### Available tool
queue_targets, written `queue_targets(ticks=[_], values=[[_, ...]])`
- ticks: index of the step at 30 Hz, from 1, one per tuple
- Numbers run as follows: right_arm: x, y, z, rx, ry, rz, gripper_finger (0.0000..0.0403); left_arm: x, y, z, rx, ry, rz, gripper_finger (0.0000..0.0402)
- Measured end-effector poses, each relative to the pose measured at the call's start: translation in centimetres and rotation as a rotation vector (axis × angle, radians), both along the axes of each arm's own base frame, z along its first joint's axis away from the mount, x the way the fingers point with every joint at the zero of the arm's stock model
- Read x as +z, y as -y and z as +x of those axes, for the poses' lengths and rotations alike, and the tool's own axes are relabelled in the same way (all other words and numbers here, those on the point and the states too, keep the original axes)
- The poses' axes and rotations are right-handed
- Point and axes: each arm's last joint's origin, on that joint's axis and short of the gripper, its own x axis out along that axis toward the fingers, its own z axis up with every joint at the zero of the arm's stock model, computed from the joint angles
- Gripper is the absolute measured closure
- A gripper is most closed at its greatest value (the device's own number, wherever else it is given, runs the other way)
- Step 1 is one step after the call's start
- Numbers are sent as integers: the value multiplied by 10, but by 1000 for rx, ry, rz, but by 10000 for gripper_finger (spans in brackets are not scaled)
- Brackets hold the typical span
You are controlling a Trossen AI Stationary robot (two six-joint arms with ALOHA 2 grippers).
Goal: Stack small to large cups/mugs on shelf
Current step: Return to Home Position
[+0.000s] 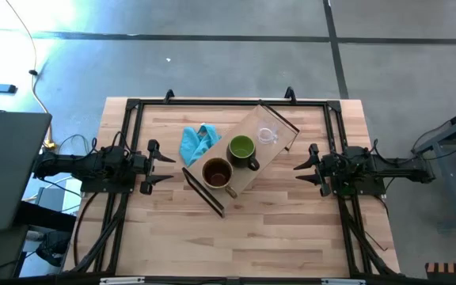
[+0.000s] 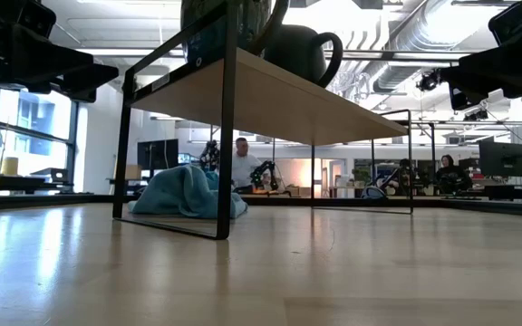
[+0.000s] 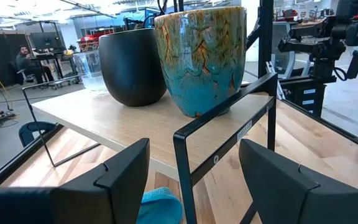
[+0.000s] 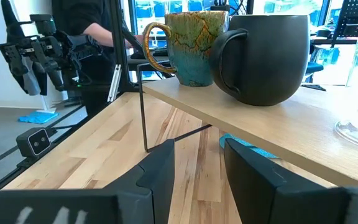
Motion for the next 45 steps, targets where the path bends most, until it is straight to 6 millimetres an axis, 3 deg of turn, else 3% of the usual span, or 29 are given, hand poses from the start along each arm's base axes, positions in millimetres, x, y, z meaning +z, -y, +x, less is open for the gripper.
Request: queue_targets(ticks=[45], values=[[0,0,0,0,0,0,272,0,0,0,0,0,0,165]])
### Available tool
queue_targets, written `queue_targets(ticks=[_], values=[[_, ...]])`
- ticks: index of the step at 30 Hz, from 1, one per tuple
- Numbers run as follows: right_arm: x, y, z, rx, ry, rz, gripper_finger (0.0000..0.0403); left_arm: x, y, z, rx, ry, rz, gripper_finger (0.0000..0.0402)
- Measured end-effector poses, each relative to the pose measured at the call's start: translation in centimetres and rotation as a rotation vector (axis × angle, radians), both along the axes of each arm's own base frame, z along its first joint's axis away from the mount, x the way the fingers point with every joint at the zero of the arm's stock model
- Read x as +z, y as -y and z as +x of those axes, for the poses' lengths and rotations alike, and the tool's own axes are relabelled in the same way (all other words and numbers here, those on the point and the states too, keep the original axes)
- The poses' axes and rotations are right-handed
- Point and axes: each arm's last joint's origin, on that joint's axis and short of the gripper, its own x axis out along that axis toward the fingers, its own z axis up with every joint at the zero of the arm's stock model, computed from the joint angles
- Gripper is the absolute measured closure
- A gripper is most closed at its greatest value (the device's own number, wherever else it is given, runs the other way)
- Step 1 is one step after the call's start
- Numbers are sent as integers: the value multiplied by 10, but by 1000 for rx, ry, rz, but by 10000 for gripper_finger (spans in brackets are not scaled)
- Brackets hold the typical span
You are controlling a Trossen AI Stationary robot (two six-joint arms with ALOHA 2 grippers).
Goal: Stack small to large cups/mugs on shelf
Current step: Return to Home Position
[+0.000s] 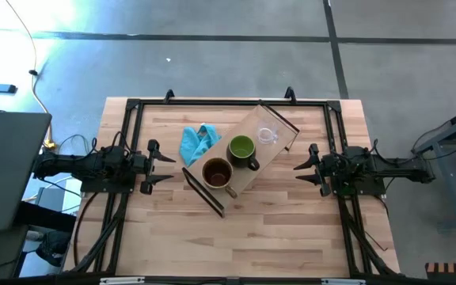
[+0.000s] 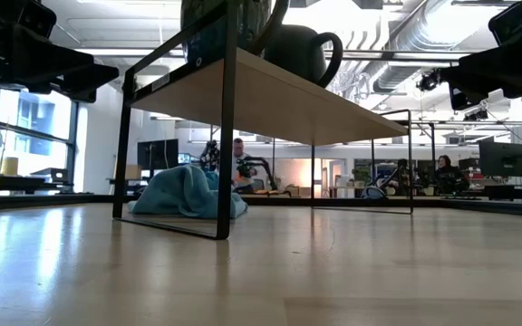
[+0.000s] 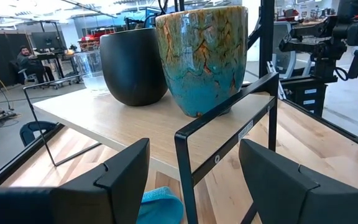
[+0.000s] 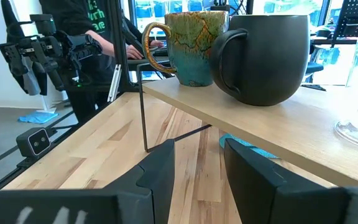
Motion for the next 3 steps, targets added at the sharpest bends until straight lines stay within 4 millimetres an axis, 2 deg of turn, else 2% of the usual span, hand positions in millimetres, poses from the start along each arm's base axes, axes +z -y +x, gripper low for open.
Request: queue_targets(ticks=[3], values=[[0,0,0,-1,0,0,272,0,0,0,0,0,0,165]])
